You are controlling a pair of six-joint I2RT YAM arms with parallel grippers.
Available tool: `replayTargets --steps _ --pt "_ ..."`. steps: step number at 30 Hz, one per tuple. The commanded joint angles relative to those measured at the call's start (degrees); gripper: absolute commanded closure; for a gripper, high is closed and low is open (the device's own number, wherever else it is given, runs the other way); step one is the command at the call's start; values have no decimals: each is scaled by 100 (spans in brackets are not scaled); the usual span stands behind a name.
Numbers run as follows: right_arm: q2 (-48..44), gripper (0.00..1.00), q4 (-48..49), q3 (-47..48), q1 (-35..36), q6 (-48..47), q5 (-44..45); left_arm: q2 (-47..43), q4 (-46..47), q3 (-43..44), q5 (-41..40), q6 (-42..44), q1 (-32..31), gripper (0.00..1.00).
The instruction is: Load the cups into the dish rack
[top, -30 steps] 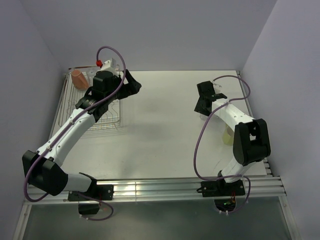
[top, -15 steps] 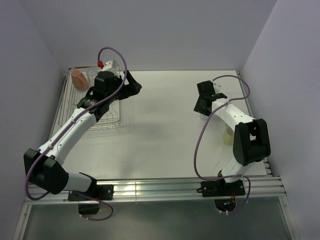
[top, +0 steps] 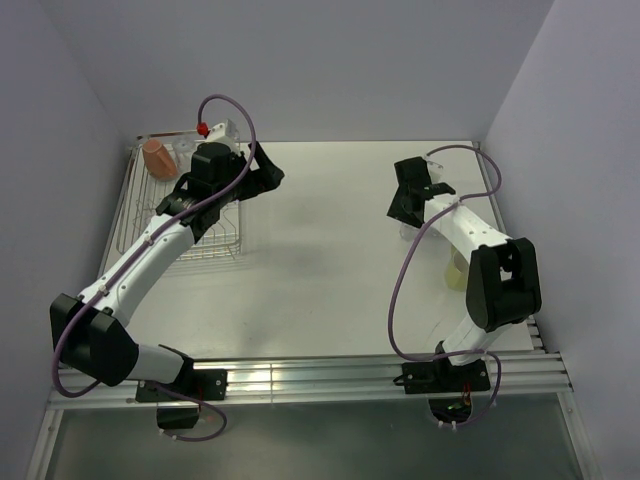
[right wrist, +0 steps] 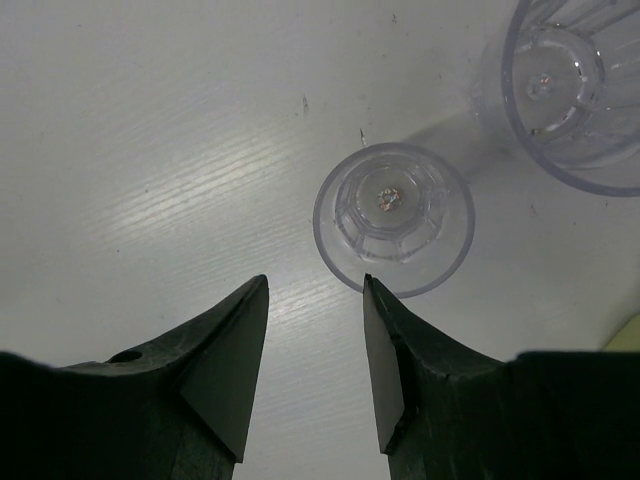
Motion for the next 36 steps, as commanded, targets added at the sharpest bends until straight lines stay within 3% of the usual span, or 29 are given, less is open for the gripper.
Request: replayTargets --steps 1,21,23,24,30,31,36 --pt "26 49 119 314 -25 5 207 -5 237 -13 86 -12 -23 7" --pt "641 53 225 411 -34 5 330 47 219 -13 86 -30 -32 7" --pt "659 61 260 393 -34 14 304 65 219 -13 86 -38 -32 7" --pt "659 72 268 376 -34 5 269 65 219 -13 86 -38 -41 7" --pt "686 90 313 349 -34 -21 137 74 219 -31 86 -65 -67 7" --pt "668 99 313 349 -34 -21 67 65 210 -22 86 -82 -76 7" --pt "239 100 269 410 89 -47 -328 -40 263 -75 191 -179 -93 7"
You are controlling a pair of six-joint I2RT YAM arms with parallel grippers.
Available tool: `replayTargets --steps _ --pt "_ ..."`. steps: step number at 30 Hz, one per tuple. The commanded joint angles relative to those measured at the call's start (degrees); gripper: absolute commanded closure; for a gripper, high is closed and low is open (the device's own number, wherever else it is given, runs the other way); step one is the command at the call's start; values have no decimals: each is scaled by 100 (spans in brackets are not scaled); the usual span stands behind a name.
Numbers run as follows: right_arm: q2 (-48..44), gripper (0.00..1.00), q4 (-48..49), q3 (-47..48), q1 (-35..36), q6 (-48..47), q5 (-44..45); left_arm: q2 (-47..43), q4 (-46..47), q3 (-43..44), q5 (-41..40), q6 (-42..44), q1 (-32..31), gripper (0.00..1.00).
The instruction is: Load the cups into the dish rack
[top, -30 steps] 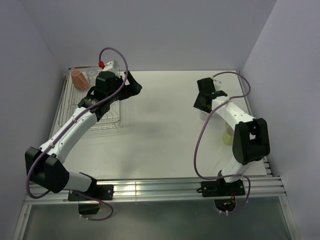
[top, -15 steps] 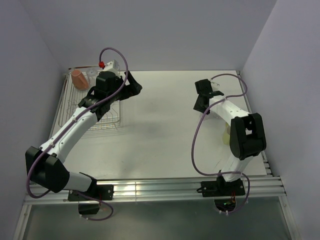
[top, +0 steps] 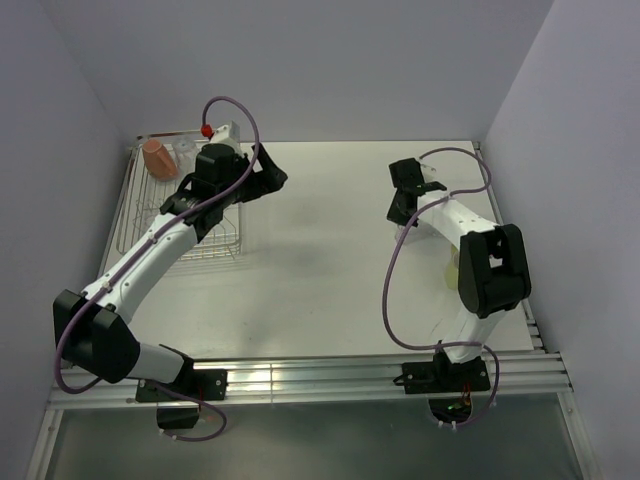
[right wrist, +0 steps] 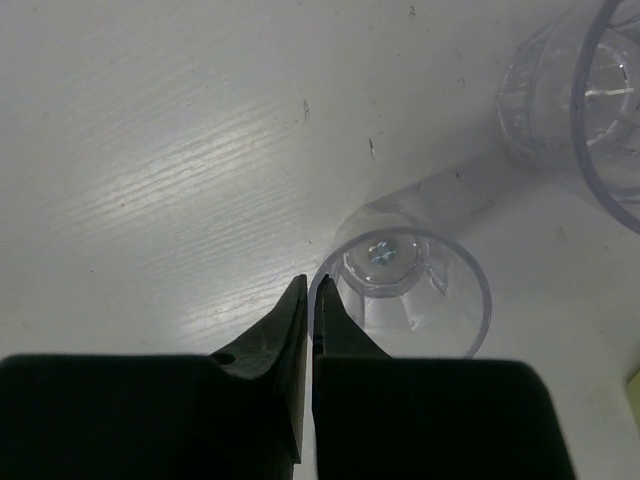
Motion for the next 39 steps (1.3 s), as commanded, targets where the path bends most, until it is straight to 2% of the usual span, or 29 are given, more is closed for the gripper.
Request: replayTargets --steps 1,4,9,12,16,20,29,34,39 --pt "-470 100 113 264 178 -1 -442 -208 287 -140 189 -190 -39 7" --pt "-822 100 192 405 468 33 -1162 -358 498 -403 373 -374 -39 7" --pt "-1464 100 877 370 794 357 -3092 -831 1393 -1115 873 -638 -21 4" --pt "-1798 100 1605 168 926 743 -4104 -1026 2079 -1607 1251 -770 23 1" --pt "-2062 100 2791 -166 962 1377 -4950 -1018 2825 -2038 2295 -1025 119 1" --pt "-2132 100 3522 -499 970 1834 -5417 -1018 3924 -2451 3001 -1473 146 1" --pt "-1992 100 5552 -1150 979 3223 -6235 -666 5805 -2979 3775 -2317 137 1" --pt "-1948 100 6484 -1353 988 3927 -6481 -499 5965 -3085 3811 -2475 137 1" --pt "-1913 100 6582 -1441 1032 4006 -6464 -499 6316 -3190 3881 -2660 146 5"
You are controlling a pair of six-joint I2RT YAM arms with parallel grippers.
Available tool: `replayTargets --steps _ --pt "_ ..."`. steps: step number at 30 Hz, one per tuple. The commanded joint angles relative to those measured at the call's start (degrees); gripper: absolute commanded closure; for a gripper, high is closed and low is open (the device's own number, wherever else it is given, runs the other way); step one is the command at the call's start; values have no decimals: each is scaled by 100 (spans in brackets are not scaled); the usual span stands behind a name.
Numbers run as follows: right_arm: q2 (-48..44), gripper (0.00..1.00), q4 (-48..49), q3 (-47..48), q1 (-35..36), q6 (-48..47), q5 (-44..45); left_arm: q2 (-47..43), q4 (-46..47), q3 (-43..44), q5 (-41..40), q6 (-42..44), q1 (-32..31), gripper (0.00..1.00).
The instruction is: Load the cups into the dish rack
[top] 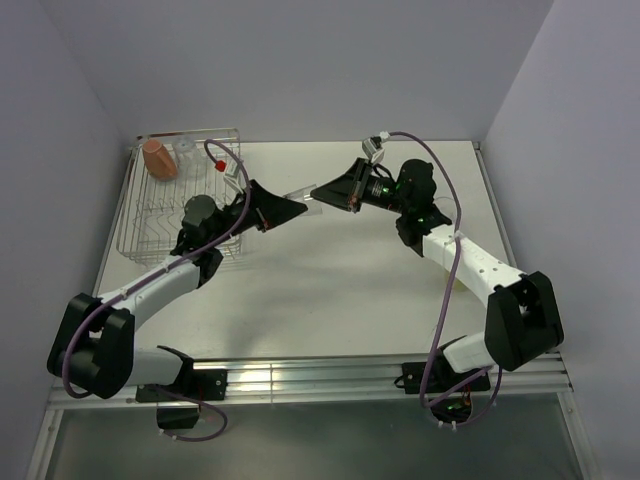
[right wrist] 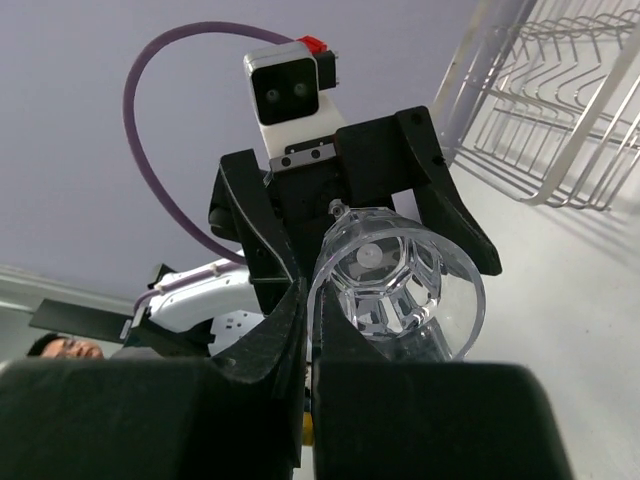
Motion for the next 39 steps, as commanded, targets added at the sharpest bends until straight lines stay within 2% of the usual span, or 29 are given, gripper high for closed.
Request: replayTargets --steps 1,8,11,13,14,16,17,18,19,22,23,26,31,34,39 --pt "43 100 849 -83 48 343 -237 -40 662 -39 218 -175 6 7" --pt "70 100 938 -189 75 361 -246 -260 513 31 253 -140 15 22" --pt "87 100 938 -180 84 343 -237 -339 425 67 270 -122 6 37" --pt "88 100 894 -145 101 326 -211 -356 390 102 297 -113 6 54" --pt "105 100 850 -136 110 273 -185 -374 285 145 323 -87 6 69" --pt "122 100 771 -93 127 229 -167 -392 162 189 349 -43 15 83" --pt "131 100 762 -84 136 212 -158 -418 31 233 367 0 15 97" --pt "140 100 736 -75 145 203 -158 -435 -58 268 358 27 6 100" --pt "149 99 727 -66 154 194 -149 -462 -137 278 358 62 6 100" --pt "140 82 551 -14 172 19 -70 -620 -602 418 306 290 6 100" --pt "123 72 473 4 180 -52 -44 -725 -769 514 280 447 6 100" --pt "17 61 60 83 206 -350 149 -971 -1576 794 60 895 6 100" --pt "-202 58 -784 259 198 -947 562 -1288 -3534 1428 -633 1679 67 100" --pt "-281 58 -1153 321 189 -1124 712 -1499 -4397 1797 -959 2100 260 100" --pt "-299 58 -2276 627 163 -1783 1370 -1719 -6225 2474 -1942 2610 1094 100"
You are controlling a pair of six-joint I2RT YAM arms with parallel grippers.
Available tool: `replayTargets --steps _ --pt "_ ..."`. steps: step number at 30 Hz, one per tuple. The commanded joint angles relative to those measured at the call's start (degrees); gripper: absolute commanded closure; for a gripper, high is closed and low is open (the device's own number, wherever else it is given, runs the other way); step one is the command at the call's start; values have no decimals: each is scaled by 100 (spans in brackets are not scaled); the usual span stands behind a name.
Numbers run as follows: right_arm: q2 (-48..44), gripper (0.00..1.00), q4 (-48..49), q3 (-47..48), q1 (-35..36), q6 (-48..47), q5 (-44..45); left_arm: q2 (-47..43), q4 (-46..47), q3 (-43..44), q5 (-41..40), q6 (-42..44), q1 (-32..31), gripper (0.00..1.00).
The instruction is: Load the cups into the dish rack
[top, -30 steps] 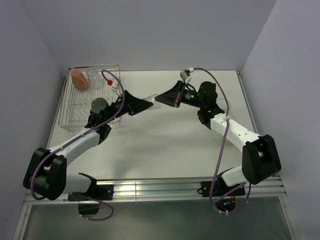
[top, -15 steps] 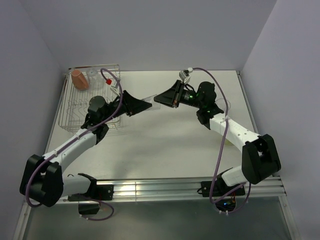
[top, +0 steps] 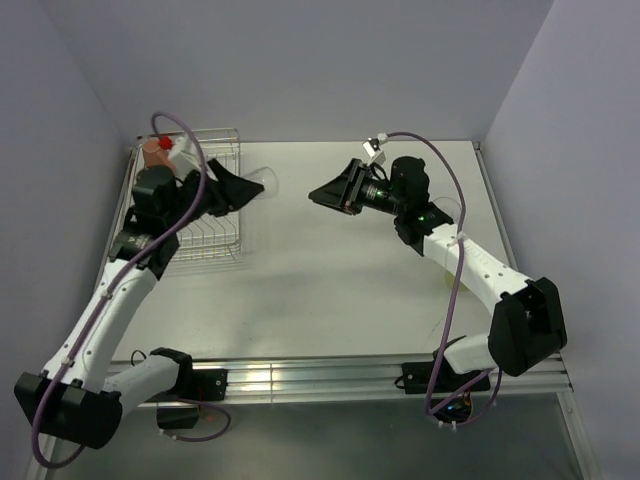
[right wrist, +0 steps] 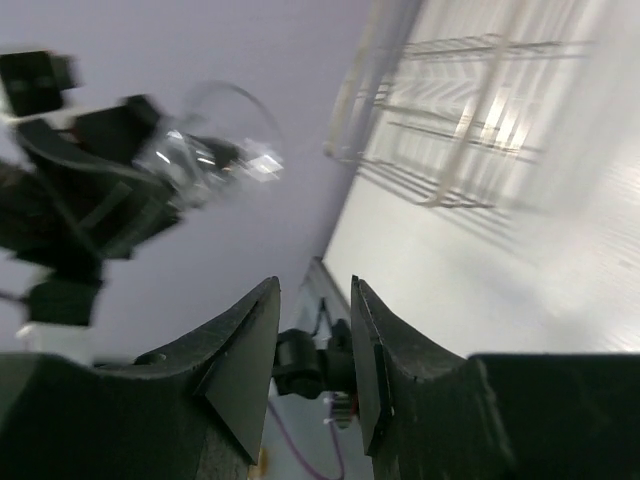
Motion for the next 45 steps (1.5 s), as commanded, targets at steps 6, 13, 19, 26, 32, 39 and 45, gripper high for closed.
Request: replayTargets --steps 6,13,19,26,32,39,45 --pt "14 58 -2233 883 -14 -1387 1442 68 -2685 1057 -2449 840 1334 100" --pt "181 58 -2912 1078 -23 -1941 2093 577 -2933 758 -2785 770 2303 100" --pt "286 57 -3097 1025 -23 -2222 2393 885 -3099 635 -2838 822 2848 100" --pt "436 57 -3220 1052 -23 -2398 2525 1351 -3170 670 -2996 735 3059 100" --pt "576 57 -3229 1016 -32 -2451 2428 1712 -3205 609 -3286 743 3094 100" --pt "717 58 -3220 1008 -76 -2495 2385 2116 -3170 591 -3400 770 3235 100" --pt "709 58 -3212 955 -155 -2513 2367 2441 -3117 582 -3348 822 3384 100"
